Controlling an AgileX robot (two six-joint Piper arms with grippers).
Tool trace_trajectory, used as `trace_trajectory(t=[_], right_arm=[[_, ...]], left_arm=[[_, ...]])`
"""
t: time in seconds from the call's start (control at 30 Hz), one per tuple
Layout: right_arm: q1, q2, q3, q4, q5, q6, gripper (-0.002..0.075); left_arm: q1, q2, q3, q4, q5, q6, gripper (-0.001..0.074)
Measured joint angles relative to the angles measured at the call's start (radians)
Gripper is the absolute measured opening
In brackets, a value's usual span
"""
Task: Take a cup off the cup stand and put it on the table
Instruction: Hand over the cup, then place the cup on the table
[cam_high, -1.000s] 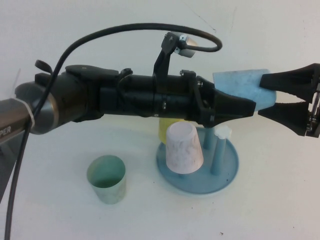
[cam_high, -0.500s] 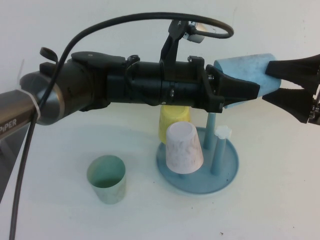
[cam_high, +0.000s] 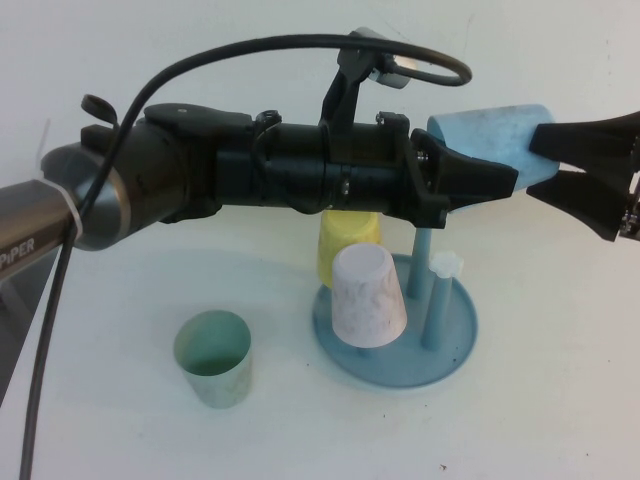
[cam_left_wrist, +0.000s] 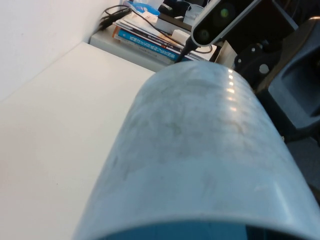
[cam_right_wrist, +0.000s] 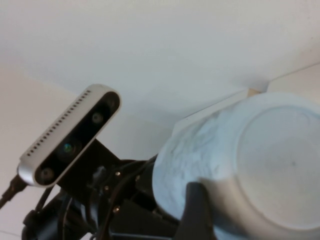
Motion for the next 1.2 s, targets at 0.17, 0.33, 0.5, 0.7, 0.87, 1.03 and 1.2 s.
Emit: trace_trajectory(t=[0.17, 0.33, 0.5, 0.7, 0.87, 1.03, 1.2], right_arm=[[0.0, 0.0, 0.0, 0.0, -0.002, -0.024, 0.0518], [0.0, 0.0, 0.0, 0.0, -0.004, -0.05, 0.0516], [0.0, 0.0, 0.0, -0.022, -0.004, -0.072, 0.0607], [-0.02, 0.0, -0.005, -0.045, 0.015, -0.111, 0.0684], [-0.116, 0.0, -0.013, -0.052, 0.034, -0.123, 0.069], [-0.182, 0.0, -0.013, -0.052, 0.034, -0.126, 0.0692], [-0.186, 0.0, -0.013, -0.092, 0.034, -0.139, 0.0692]], left_arm=[[0.0, 0.0, 0.0, 0.003, -0.003, 0.008, 0.0027], [0.0, 0.0, 0.0, 0.004, -0.005, 0.012, 0.0027], [0.0, 0.0, -0.002, 0.003, -0.005, 0.012, 0.0026], [0.013, 0.0, -0.006, -0.003, 0.011, 0.019, 0.0021], [0.076, -0.041, -0.007, 0.136, 0.008, -0.049, 0.002], [0.084, -0.147, -0.043, 0.52, -0.042, -0.266, 0.002], [-0.008, -0.198, -0.174, 1.083, 0.118, -0.639, 0.0019]])
